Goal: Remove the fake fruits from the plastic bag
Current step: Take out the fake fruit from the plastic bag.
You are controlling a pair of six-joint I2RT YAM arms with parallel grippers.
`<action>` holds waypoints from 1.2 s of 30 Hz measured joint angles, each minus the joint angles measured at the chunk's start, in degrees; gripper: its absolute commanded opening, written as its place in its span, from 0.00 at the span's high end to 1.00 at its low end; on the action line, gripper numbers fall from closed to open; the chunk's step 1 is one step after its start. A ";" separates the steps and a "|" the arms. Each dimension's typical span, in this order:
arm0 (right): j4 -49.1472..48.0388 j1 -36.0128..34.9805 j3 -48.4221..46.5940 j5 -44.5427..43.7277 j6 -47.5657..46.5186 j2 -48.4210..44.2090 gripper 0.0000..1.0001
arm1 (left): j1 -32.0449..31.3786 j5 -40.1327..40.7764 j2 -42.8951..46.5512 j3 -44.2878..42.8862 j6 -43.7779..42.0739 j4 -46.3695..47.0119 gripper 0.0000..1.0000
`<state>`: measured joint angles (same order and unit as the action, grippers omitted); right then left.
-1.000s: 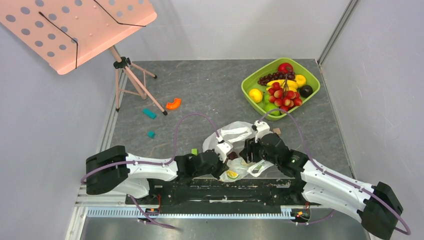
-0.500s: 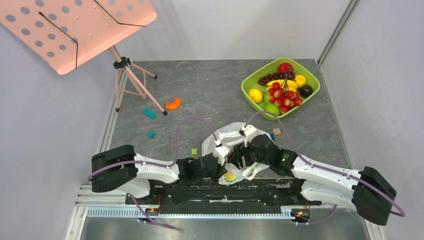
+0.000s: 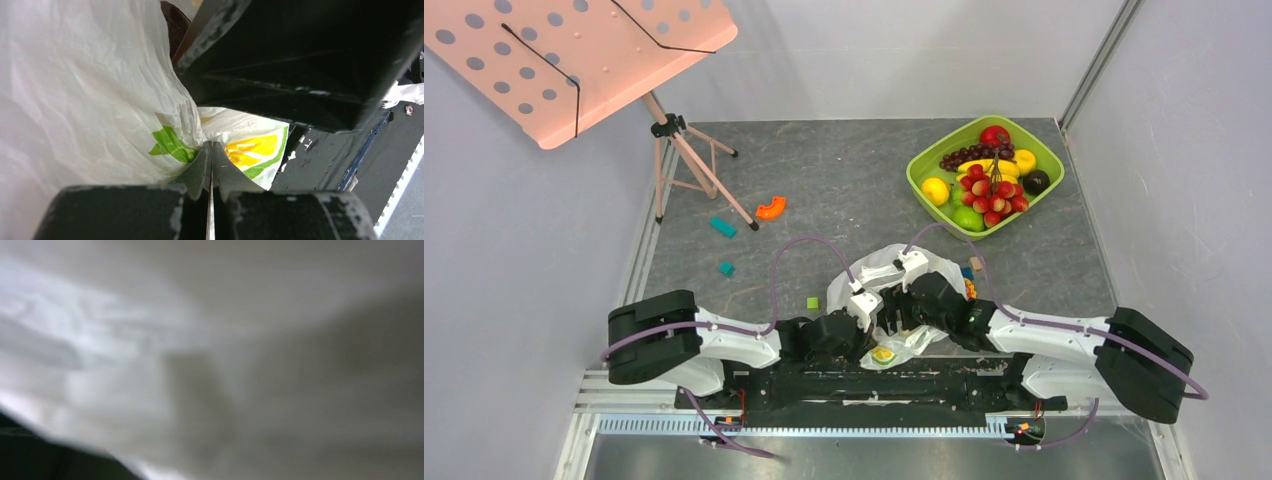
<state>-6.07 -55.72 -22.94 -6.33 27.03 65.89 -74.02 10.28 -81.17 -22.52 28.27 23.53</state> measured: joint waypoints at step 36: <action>1.97 -3.69 -3.93 -7.21 -1.18 -1.99 0.57 | 0.00 1.77 0.92 1.95 0.70 1.81 0.98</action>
<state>-4.10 -59.42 -26.87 -13.54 25.85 63.90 -74.02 12.05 -80.25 -20.58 28.97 25.34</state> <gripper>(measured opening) 0.527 0.025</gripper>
